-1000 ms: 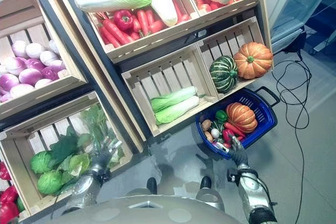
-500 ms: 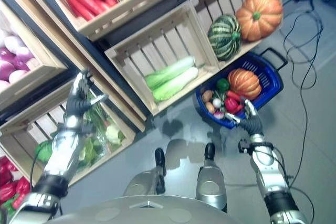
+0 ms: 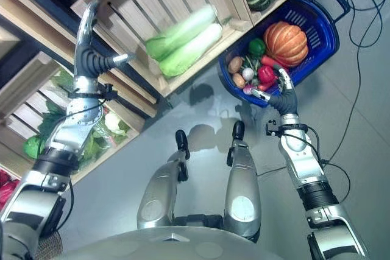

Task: Pick up fruits and vegetables into the basket

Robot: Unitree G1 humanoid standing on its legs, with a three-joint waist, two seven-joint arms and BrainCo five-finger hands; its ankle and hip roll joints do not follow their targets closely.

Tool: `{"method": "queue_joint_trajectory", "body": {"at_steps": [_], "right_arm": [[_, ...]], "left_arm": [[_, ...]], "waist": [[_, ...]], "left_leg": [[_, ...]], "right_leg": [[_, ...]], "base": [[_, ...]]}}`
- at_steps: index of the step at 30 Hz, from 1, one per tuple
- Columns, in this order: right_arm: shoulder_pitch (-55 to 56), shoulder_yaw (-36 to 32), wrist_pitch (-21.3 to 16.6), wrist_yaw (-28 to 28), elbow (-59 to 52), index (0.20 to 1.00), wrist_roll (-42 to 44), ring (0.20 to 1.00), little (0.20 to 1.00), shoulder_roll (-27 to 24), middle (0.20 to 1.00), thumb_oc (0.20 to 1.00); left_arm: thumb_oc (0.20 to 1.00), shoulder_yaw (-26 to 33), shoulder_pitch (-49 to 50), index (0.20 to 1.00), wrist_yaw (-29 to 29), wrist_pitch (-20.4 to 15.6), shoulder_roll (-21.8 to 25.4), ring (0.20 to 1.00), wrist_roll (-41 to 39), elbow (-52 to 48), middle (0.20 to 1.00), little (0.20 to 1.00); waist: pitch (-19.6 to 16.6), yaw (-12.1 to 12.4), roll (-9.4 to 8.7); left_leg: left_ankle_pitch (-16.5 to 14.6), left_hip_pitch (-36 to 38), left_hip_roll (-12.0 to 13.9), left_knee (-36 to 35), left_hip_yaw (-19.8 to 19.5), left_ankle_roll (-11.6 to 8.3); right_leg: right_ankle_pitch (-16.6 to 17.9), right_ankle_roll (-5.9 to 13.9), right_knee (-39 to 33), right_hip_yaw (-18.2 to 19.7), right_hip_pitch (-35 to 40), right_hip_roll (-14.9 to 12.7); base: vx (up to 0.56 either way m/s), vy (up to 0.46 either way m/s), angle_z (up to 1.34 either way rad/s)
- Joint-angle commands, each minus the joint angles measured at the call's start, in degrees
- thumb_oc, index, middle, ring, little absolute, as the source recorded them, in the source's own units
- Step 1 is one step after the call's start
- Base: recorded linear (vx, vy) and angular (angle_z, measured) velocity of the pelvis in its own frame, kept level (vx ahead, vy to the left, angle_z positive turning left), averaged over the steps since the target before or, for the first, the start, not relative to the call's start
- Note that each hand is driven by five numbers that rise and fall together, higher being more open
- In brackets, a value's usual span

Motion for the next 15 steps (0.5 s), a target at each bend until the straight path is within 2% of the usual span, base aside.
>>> {"method": "queue_joint_trajectory", "body": {"at_steps": [1,8,13,15], "right_arm": [[1.5,1.1,-0.7,-2.4,-6.1,1.000,-1.2,1.000,1.000,-0.3,1.000,1.000],[-1.0,2.3,1.7,-4.5,-7.8,1.000,-1.6,1.000,1.000,0.3,1.000,1.000],[-2.0,2.8,3.3,-4.4,-8.8,1.000,-1.7,1.000,1.000,-0.1,1.000,1.000],[-2.6,3.1,4.3,-4.0,-9.6,1.000,-2.1,1.000,1.000,-0.5,1.000,1.000]], "left_arm": [[1.000,-0.6,0.1,1.000,2.1,1.3,1.1,1.000,1.1,-0.7,1.000,1.000],[1.000,-2.4,-4.3,1.000,3.5,6.6,0.3,1.000,1.6,0.9,1.000,1.000],[1.000,-2.7,-6.2,1.000,5.5,8.9,-0.4,1.000,1.0,2.7,1.000,1.000],[1.000,-2.9,-8.3,1.000,6.6,11.3,-0.4,1.000,0.3,4.2,1.000,1.000]], "waist": [[-4.1,-0.8,-1.05],[-1.6,-1.8,-1.07],[-0.5,-2.7,-0.73],[0.1,-3.4,-0.59]], "left_leg": [[-3.4,-4.6,1.5,4.4,0.4,0.97],[-3.0,-9.4,1.7,6.5,1.5,0.92],[-2.8,-11.4,1.6,7.5,2.0,0.77],[-2.6,-12.8,1.4,7.9,2.3,0.78]], "right_leg": [[-5.7,3.66,6.1,1.7,-1.6,0.7],[-5.3,3.20,7.6,2.0,-6.1,1.8],[-5.1,2.97,8.1,2.6,-8.2,2.2],[-4.8,2.72,8.2,3.0,-9.7,2.7]], "base": [[-0.05,-0.043,-0.10],[-0.04,-0.018,-0.04],[-0.01,0.032,-0.07],[0.00,0.047,-0.11]]}}
